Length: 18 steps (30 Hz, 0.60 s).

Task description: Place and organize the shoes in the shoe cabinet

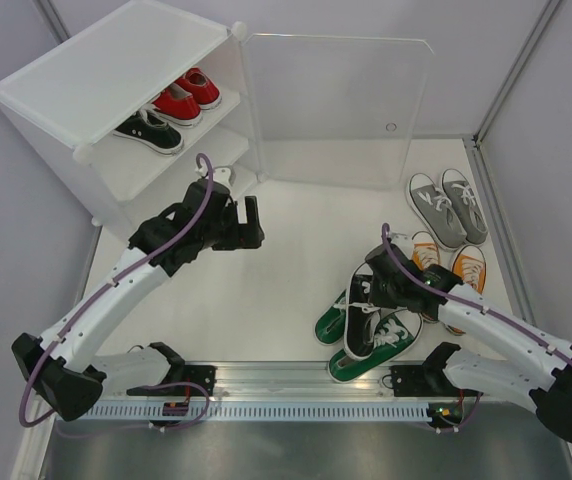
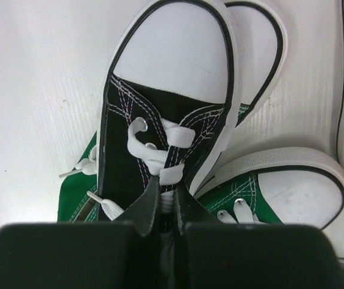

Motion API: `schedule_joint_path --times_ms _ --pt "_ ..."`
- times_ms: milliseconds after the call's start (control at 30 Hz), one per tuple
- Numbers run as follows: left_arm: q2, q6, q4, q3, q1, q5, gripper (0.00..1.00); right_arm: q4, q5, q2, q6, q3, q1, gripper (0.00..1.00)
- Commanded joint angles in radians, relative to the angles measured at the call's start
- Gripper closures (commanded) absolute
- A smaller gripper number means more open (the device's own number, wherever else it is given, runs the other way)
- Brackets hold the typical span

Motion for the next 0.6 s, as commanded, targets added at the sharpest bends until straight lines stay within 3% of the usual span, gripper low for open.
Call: schedule_joint_path --times_ms 0,300,567 --pt "-0.033 0.035 0.003 0.000 0.003 -0.002 0.00 -0.036 -0.054 0.041 -0.076 0.121 0.011 0.99" --pt "-0.055 0.006 0.002 -0.006 0.003 -0.011 0.00 0.016 -0.151 0.283 -0.220 0.471 0.017 0.99" --pt "-0.110 -0.042 -0.029 -0.031 0.003 -0.042 0.00 0.249 -0.234 0.569 -0.329 0.662 0.058 0.99"
